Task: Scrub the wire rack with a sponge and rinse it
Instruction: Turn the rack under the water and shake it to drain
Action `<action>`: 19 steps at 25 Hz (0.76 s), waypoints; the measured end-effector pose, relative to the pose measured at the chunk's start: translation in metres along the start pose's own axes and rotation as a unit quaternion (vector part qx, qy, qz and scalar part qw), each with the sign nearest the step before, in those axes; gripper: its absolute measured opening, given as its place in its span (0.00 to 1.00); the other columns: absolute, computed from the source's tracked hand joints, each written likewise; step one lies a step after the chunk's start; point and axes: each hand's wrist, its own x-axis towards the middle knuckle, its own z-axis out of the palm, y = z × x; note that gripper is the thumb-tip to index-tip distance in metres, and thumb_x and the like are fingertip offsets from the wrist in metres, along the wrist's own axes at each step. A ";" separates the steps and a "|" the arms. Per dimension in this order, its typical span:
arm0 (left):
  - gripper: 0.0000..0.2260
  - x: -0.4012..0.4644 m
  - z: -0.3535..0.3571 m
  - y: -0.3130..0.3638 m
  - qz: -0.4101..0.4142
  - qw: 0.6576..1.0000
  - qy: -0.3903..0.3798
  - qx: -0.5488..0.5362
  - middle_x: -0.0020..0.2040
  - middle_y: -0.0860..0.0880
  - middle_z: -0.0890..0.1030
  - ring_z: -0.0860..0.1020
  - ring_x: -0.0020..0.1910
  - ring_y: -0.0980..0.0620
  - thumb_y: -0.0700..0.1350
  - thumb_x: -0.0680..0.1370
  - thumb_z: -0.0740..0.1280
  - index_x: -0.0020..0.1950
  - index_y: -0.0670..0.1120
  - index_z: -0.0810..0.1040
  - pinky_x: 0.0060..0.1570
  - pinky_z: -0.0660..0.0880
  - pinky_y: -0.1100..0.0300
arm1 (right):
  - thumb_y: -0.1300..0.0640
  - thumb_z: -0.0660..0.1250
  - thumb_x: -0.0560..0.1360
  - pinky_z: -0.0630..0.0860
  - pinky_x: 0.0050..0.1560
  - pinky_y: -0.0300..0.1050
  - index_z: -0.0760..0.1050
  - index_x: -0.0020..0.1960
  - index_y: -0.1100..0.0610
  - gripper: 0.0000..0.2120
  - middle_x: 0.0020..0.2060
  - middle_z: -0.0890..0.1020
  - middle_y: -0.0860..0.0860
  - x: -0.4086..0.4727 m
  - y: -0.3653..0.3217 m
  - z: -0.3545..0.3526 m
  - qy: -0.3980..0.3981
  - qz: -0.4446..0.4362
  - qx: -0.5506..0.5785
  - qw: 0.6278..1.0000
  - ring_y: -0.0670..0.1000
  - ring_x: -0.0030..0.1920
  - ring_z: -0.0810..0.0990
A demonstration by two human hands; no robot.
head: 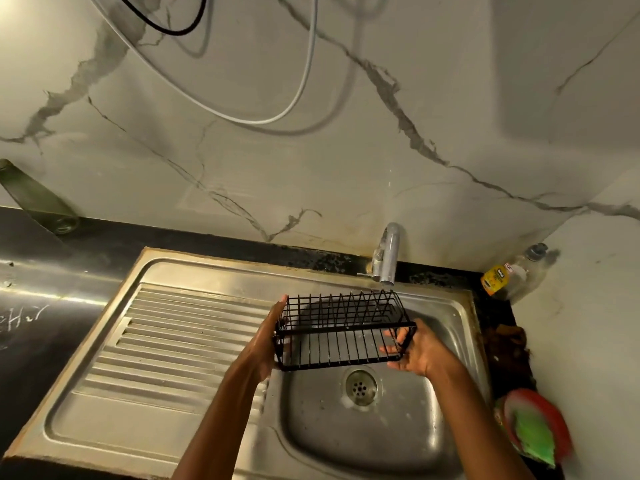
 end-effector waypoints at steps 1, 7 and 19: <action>0.35 0.000 0.009 0.001 0.009 1.000 -0.006 0.008 0.65 0.42 0.78 0.77 0.61 0.41 0.75 0.73 0.59 0.66 0.50 0.77 0.61 0.75 0.40 | 0.50 0.55 0.79 0.72 0.51 0.55 0.68 0.27 0.57 0.23 0.55 0.82 0.54 0.000 0.001 -0.009 0.011 -0.005 0.014 1.000 0.61 0.55 0.80; 0.38 0.013 0.057 0.005 0.058 0.996 -0.063 0.021 0.58 0.45 0.84 0.82 0.57 0.45 0.77 0.63 0.69 0.62 0.52 0.82 0.60 0.78 0.40 | 0.61 0.59 0.68 0.74 0.49 0.54 0.75 0.39 0.61 0.07 0.51 0.81 0.59 -0.017 0.006 -0.059 0.061 -0.010 0.039 0.997 0.62 0.53 0.80; 0.39 0.035 0.143 0.019 0.008 0.992 -0.118 0.051 0.59 0.40 0.82 0.82 0.51 0.43 0.73 0.66 0.73 0.64 0.46 0.79 0.56 0.81 0.46 | 0.65 0.57 0.65 0.71 0.49 0.56 0.69 0.35 0.58 0.05 0.50 0.79 0.57 -0.040 0.014 -0.139 0.112 -0.066 0.117 0.985 0.65 0.52 0.80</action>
